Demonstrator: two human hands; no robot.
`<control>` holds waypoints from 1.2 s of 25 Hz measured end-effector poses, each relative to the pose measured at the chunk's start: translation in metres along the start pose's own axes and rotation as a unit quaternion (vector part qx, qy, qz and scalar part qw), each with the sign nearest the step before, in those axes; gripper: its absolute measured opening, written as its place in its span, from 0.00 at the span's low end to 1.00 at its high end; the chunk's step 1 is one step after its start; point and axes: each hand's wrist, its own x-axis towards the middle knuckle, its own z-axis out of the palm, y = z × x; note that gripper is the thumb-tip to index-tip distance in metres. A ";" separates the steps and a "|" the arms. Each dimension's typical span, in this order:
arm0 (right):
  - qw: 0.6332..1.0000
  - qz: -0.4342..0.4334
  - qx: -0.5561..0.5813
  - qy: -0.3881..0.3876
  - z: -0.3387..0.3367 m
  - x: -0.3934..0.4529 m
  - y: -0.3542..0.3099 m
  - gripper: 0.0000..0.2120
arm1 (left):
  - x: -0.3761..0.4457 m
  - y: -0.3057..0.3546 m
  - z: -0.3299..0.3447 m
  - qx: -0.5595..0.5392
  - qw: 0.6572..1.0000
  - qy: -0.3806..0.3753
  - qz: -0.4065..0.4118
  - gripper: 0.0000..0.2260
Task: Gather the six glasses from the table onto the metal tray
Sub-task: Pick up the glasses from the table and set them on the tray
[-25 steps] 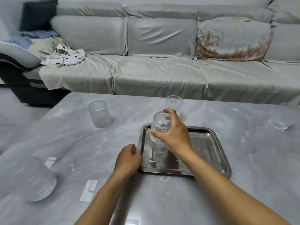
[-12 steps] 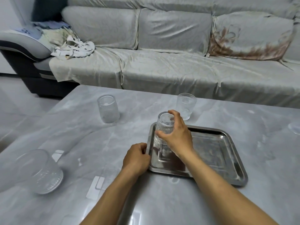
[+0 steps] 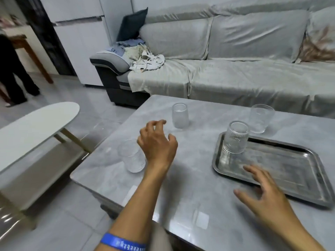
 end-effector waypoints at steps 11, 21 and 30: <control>0.971 0.129 0.201 -0.001 -0.019 0.003 -0.032 0.13 | 0.000 -0.044 -0.048 -0.040 0.992 -0.077 -0.090 0.30; 0.707 0.257 0.659 -0.030 -0.047 0.020 -0.025 0.25 | -0.083 0.121 0.031 -0.429 0.812 -0.378 0.114 0.28; 0.955 0.123 0.113 0.243 -0.086 0.090 0.017 0.30 | -0.038 0.057 0.101 -0.064 0.924 -0.364 -0.103 0.21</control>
